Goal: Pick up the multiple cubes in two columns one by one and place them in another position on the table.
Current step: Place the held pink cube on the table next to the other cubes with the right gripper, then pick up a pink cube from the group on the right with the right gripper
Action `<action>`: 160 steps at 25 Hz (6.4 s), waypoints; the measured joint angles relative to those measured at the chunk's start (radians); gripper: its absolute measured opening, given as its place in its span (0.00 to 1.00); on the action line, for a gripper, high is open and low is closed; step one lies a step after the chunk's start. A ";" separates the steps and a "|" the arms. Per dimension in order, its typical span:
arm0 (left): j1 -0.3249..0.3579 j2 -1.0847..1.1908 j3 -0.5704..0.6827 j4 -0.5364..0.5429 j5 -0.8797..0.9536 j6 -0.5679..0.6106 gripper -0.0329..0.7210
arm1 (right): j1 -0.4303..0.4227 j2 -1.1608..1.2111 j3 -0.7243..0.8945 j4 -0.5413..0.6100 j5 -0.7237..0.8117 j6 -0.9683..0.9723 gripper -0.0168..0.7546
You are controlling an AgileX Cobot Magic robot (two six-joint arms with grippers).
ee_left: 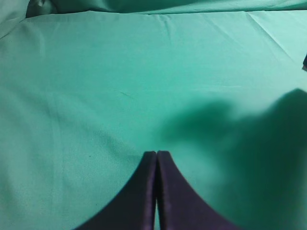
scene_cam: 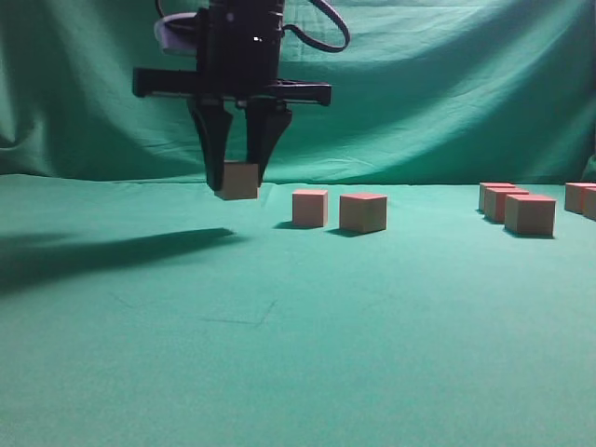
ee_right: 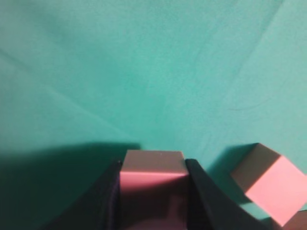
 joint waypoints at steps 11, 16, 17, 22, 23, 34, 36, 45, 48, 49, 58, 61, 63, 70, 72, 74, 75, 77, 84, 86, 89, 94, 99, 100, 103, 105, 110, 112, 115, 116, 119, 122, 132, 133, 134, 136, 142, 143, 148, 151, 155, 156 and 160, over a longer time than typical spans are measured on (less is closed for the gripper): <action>0.000 0.000 0.000 0.000 0.000 0.000 0.04 | 0.017 0.037 0.000 -0.101 -0.021 0.085 0.36; 0.000 0.000 0.000 0.000 0.000 0.000 0.04 | 0.017 0.043 -0.002 -0.109 -0.043 0.151 0.36; 0.000 0.000 0.000 0.000 0.000 0.000 0.04 | 0.017 0.043 -0.002 -0.113 -0.046 0.167 0.36; 0.000 0.000 0.000 0.000 0.000 0.000 0.04 | 0.017 0.043 -0.004 -0.127 -0.045 0.219 0.36; 0.000 0.000 0.000 0.000 0.000 0.000 0.04 | 0.017 0.043 -0.004 -0.127 -0.045 0.222 0.36; 0.000 0.000 0.000 0.000 0.000 0.000 0.04 | 0.017 0.051 -0.005 -0.147 -0.032 0.283 0.36; 0.000 0.000 0.000 0.000 0.000 0.000 0.04 | 0.017 0.058 -0.005 -0.151 -0.025 0.286 0.36; 0.000 0.000 0.000 0.000 0.000 0.000 0.04 | 0.017 0.062 -0.005 -0.152 -0.037 0.288 0.36; 0.000 0.000 0.000 0.000 0.000 0.000 0.04 | 0.017 0.063 -0.005 -0.152 -0.042 0.288 0.36; 0.000 0.000 0.000 0.000 0.000 0.000 0.04 | 0.017 0.063 -0.005 -0.152 -0.042 0.288 0.36; 0.000 0.000 0.000 0.000 0.000 0.000 0.04 | 0.017 0.063 -0.005 -0.152 -0.040 0.288 0.36; 0.000 0.000 0.000 0.000 0.000 0.000 0.04 | 0.017 0.063 -0.005 -0.152 -0.038 0.288 0.36; 0.000 0.000 0.000 0.000 0.000 0.000 0.04 | 0.017 0.063 -0.005 -0.150 -0.038 0.288 0.36; 0.000 0.000 0.000 0.000 0.000 0.000 0.04 | 0.017 0.063 -0.005 -0.133 -0.038 0.288 0.36; 0.000 0.000 0.000 0.000 0.000 0.000 0.04 | 0.017 0.063 -0.005 -0.129 -0.038 0.288 0.45; 0.000 0.000 0.000 0.000 0.000 0.000 0.04 | 0.017 0.063 -0.005 -0.128 -0.038 0.288 0.53; 0.000 0.000 0.000 0.000 0.000 0.000 0.04 | 0.017 0.063 -0.005 -0.127 -0.038 0.288 0.57; 0.000 0.000 0.000 0.000 0.000 0.000 0.04 | 0.017 0.063 -0.005 -0.127 -0.038 0.288 0.60; 0.000 0.000 0.000 0.000 0.000 0.000 0.04 | 0.017 0.063 -0.005 -0.136 -0.042 0.286 0.63; 0.000 0.000 0.000 0.000 0.000 0.000 0.04 | 0.017 0.065 -0.009 -0.138 -0.044 0.284 0.63; 0.000 0.000 0.000 0.000 0.000 0.000 0.04 | 0.017 0.069 -0.039 -0.140 -0.046 0.264 0.63; 0.000 0.000 0.000 0.000 0.000 0.000 0.04 | 0.017 0.071 -0.134 -0.150 -0.050 0.222 0.63; 0.000 0.000 0.000 0.000 0.000 0.000 0.04 | 0.017 0.071 -0.277 -0.153 0.011 0.137 0.63; 0.000 0.000 0.000 0.000 0.000 0.000 0.04 | 0.017 0.071 -0.311 -0.163 0.018 0.122 0.63; 0.000 0.000 0.000 0.000 0.000 0.000 0.04 | 0.017 0.051 -0.367 -0.189 0.024 0.101 0.63; 0.000 0.000 0.000 0.000 0.000 0.000 0.04 | 0.017 0.009 -0.371 -0.197 0.033 0.081 0.63; 0.000 0.000 0.000 0.000 0.000 0.000 0.04 | -0.001 -0.157 -0.343 -0.190 0.037 0.035 0.63; 0.000 0.000 0.000 0.000 0.000 0.000 0.04 | -0.025 -0.257 -0.290 -0.190 0.039 0.029 0.63; 0.000 0.000 0.000 0.000 0.000 0.000 0.04 | -0.082 -0.407 -0.155 -0.190 0.039 0.029 0.63; 0.000 0.000 0.000 0.000 0.000 0.000 0.04 | -0.106 -0.457 -0.108 -0.190 0.039 0.035 0.63; 0.000 0.000 0.000 0.000 0.000 0.000 0.04 | -0.181 -0.588 0.072 -0.192 0.041 0.058 0.63; 0.000 0.000 0.000 0.000 0.000 0.000 0.04 | -0.263 -0.694 0.281 -0.195 0.043 0.087 0.63; 0.000 0.000 0.000 0.000 0.000 0.000 0.04 | -0.545 -0.787 0.830 -0.194 -0.037 0.133 0.63; 0.000 0.000 0.000 0.000 0.000 0.000 0.04 | -0.562 -0.787 0.876 -0.184 -0.074 0.126 0.63; 0.000 0.000 0.000 0.000 0.000 0.000 0.04 | -0.580 -0.787 0.912 -0.163 -0.118 0.110 0.63; 0.000 0.000 0.000 0.000 0.000 0.000 0.04 | -0.614 -0.787 0.986 -0.108 -0.200 0.049 0.63; 0.000 0.000 0.000 0.000 0.000 0.000 0.04 | -0.704 -0.736 1.056 -0.029 -0.313 -0.093 0.63; 0.000 0.000 0.000 0.000 0.000 0.000 0.04 | -0.721 -0.720 1.058 -0.022 -0.320 -0.106 0.63; 0.000 0.000 0.000 0.000 0.000 0.000 0.04 | -0.748 -0.644 1.059 0.051 -0.380 -0.222 0.63; 0.000 0.000 0.000 0.000 0.000 0.000 0.04 | -0.748 -0.599 1.059 0.076 -0.433 -0.257 0.63; 0.000 0.000 0.000 0.000 0.000 0.000 0.04 | -0.748 -0.552 1.059 0.081 -0.475 -0.262 0.63; 0.000 0.000 0.000 0.000 0.000 0.000 0.04 | -0.748 -0.540 1.059 0.083 -0.482 -0.262 0.63; 0.000 0.000 0.000 0.000 0.000 0.000 0.04 | -0.748 -0.510 1.059 0.083 -0.506 -0.263 0.63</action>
